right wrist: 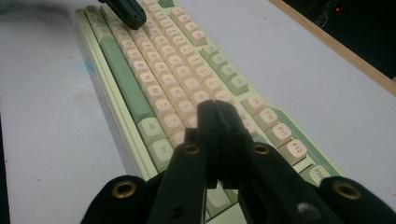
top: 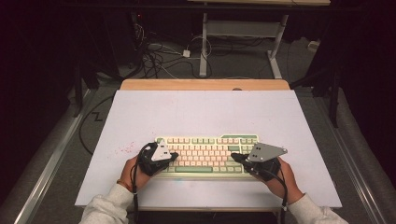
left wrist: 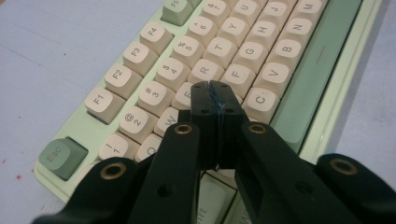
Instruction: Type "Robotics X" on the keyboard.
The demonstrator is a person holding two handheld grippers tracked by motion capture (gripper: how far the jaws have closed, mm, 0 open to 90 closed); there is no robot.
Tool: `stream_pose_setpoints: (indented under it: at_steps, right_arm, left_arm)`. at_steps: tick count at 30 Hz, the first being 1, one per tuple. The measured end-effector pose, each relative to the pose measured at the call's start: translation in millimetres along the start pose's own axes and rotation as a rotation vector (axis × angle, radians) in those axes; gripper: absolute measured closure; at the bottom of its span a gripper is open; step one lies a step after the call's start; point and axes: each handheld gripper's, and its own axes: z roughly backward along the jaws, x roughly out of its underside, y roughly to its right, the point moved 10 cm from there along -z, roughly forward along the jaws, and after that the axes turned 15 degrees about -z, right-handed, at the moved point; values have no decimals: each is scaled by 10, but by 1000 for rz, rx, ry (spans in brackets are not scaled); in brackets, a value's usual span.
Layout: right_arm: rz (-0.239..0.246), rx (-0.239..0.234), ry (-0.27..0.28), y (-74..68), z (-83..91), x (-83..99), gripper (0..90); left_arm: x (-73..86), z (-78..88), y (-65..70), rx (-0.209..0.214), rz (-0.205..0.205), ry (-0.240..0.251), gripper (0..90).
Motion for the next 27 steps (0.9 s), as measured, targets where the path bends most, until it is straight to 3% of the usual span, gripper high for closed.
stream_pose_setpoints:
  at_steps: [13, 15, 18, 27]
  right_arm:
    - [0, -2, 0, -5, -3, -1, 900]
    - [2, -4, -3, -7, -7, 4, 900]
    - [2, -4, -4, -6, -10, 6, 899]
    - [-1, -5, -1, -10, -3, 1, 899]
  left_arm:
    - [2, -5, -3, -4, -1, -5, 868]
    - [27, -23, 2, 4, -7, -31, 869]
    - [24, -20, -3, 5, -5, -32, 871]
    - [-65, 106, -68, -50, -1, 28, 869]
